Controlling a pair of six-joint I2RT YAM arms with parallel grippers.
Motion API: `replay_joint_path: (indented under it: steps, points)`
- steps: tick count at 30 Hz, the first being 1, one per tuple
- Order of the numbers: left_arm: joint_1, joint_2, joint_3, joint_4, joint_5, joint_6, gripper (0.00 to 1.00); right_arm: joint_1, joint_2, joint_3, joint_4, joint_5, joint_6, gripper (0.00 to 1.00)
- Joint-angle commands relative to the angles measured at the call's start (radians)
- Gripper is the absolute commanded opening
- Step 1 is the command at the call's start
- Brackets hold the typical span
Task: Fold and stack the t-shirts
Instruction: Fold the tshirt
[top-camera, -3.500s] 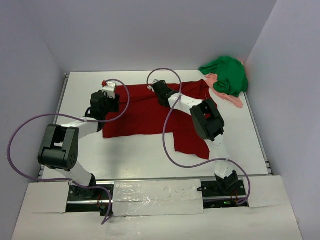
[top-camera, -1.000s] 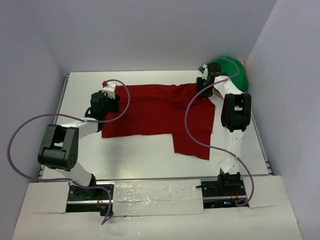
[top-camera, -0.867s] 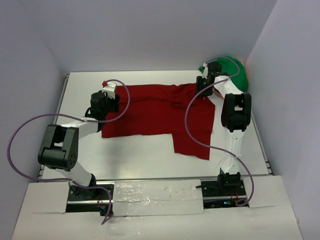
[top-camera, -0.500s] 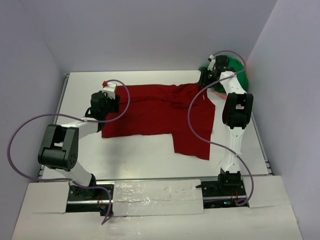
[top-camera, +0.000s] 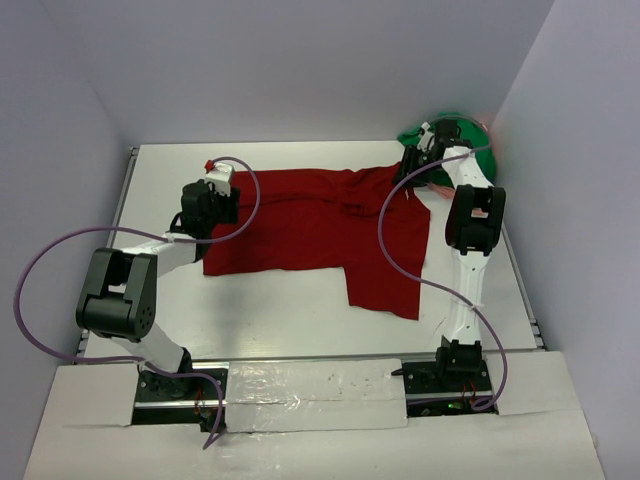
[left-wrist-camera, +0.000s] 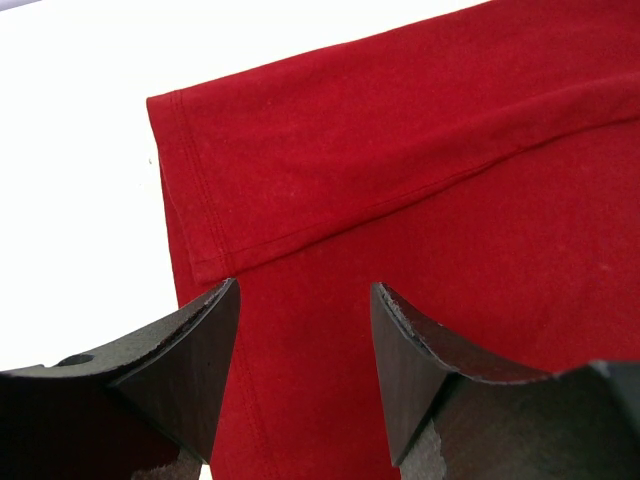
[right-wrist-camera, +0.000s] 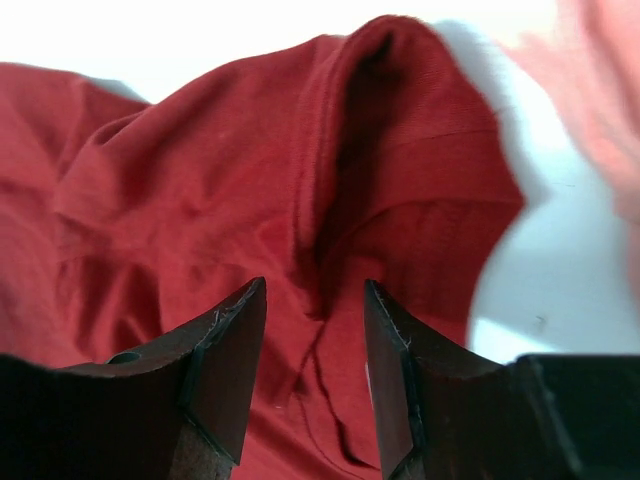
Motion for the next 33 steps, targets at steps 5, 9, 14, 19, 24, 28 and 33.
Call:
replay_joint_path:
  steps: [5,9,14,19,24,28,33]
  points:
    - [-0.007,0.009,0.041,0.009,0.001,0.010,0.64,0.004,-0.022,-0.004,0.018,-0.089,0.018,0.50]
    - [-0.007,0.012,0.047,0.008,-0.001,0.013,0.64,0.002,-0.012,0.000,0.023,-0.104,0.023,0.49]
    - [-0.007,0.014,0.047,0.006,-0.001,0.014,0.64,0.004,-0.005,-0.003,0.032,-0.125,0.031,0.48]
    - [-0.009,0.018,0.052,0.003,0.001,0.017,0.64,0.002,0.022,0.009,0.037,-0.182,0.052,0.48]
    - [-0.009,0.021,0.055,0.000,-0.001,0.019,0.64,0.002,0.033,0.051,0.000,-0.064,0.009,0.48]
    - [-0.010,0.029,0.065,-0.004,-0.001,0.021,0.64,0.005,-0.004,0.017,0.012,0.019,-0.014,0.48]
    - [-0.014,0.037,0.073,-0.010,-0.001,0.025,0.64,0.010,-0.002,0.017,0.007,0.051,-0.034,0.48]
